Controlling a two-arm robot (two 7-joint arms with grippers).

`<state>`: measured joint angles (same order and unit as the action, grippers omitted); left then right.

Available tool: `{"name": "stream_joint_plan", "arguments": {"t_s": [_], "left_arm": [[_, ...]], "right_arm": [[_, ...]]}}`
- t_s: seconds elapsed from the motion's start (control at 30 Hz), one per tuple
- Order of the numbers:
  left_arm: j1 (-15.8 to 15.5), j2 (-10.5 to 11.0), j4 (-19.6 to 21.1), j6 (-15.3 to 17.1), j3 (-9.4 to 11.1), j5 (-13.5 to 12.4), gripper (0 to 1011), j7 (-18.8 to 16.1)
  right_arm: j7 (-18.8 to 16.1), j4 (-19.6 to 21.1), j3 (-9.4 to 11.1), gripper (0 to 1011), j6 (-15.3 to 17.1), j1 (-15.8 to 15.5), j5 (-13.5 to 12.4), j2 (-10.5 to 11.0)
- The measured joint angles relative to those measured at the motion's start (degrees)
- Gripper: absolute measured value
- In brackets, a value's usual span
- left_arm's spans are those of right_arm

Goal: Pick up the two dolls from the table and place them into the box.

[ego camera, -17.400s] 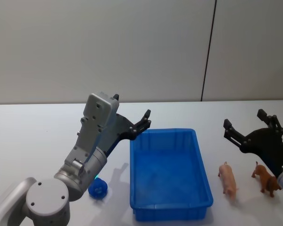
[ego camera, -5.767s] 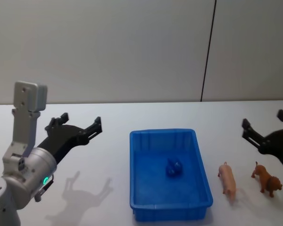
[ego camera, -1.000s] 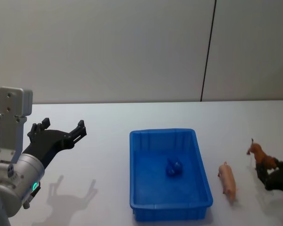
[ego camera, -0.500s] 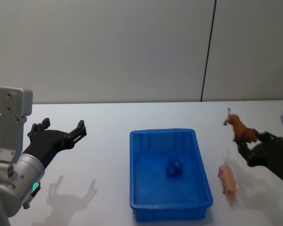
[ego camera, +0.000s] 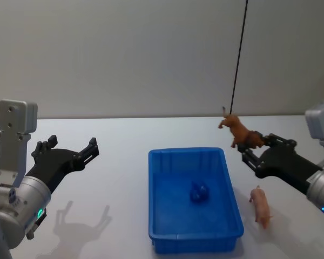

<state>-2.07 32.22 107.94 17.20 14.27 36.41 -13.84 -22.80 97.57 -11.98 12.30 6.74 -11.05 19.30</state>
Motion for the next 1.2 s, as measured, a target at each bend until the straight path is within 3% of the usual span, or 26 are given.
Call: {"name": "stream_joint_plan", "arguments": {"t_s": [0.43, 0.57, 0.7, 0.97, 1.2], "left_arm": [[0.0, 0.0, 0.0, 0.0, 0.0, 0.0, 1001, 0.0], [0.0, 0.0, 0.0, 0.0, 0.0, 0.0, 1001, 0.0], [0.0, 0.0, 0.0, 0.0, 0.0, 0.0, 1001, 0.0], [0.0, 0.0, 0.0, 0.0, 0.0, 0.0, 1001, 0.0], [0.0, 0.0, 0.0, 0.0, 0.0, 0.0, 1001, 0.0]], "right_arm": [[-7.1, -1.3, -1.5, 428, 5.3, 3.1, -2.7, -1.6], [-8.3, -1.6, -1.8, 518, 6.5, 3.6, -3.1, -2.0], [-9.3, -1.9, -2.1, 689, 7.5, 4.1, -3.5, -2.2], [-10.5, -2.2, -2.4, 925, 8.6, 4.7, -3.8, -2.5], [-10.9, -2.3, -2.5, 1001, 9.0, 4.9, -4.0, -2.6]]}}
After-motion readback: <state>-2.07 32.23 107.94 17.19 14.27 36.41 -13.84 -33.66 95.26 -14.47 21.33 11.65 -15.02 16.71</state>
